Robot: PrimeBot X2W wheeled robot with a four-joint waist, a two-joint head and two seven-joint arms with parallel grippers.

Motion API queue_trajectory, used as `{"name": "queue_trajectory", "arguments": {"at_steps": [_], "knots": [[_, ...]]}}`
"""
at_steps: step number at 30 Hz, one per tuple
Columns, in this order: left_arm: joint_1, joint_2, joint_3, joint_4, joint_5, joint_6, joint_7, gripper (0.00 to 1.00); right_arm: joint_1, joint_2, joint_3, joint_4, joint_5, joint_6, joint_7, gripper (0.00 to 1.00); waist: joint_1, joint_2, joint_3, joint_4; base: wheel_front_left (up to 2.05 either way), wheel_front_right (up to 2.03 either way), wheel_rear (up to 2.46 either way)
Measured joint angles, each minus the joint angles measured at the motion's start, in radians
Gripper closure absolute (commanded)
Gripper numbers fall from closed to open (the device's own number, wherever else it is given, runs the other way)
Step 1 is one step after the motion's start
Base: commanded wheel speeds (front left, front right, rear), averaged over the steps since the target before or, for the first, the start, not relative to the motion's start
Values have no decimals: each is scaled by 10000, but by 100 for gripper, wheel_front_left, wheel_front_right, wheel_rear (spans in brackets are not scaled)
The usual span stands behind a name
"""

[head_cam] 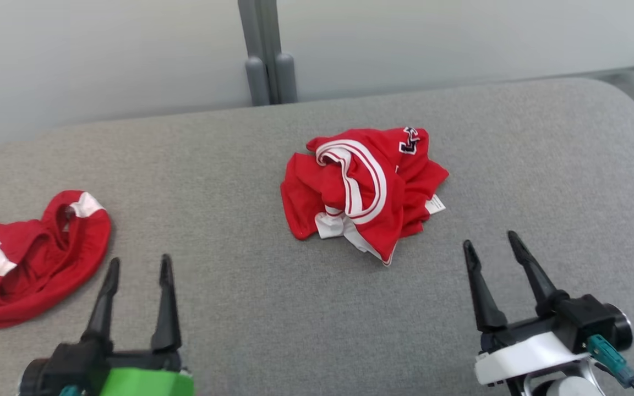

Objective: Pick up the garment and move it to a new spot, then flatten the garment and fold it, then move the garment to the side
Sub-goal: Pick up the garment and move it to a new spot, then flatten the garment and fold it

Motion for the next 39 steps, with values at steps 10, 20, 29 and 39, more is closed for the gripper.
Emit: {"name": "queue_trajectory", "arguments": {"at_steps": [10,20,29,39], "knots": [[1848,-100,495,-1338,763,219,-2,0,776,-10,-288,-184,4,0,0,0,0,0,-832,305,0,0,0],[2192,-104,207,-1083,533,337,-2,0,805,-6,-334,-75,33,0,0,0,0,0,-990,183,0,0,0],[2109,-104,61,-1035,535,351,-2,0,802,-6,-161,-21,-10,0,0,0,0,0,-984,170,0,0,0],[2071,-104,-10,-1035,546,351,-2,0,802,-6,-12,-13,-81,0,0,0,0,0,-1041,199,0,0,0]]}}
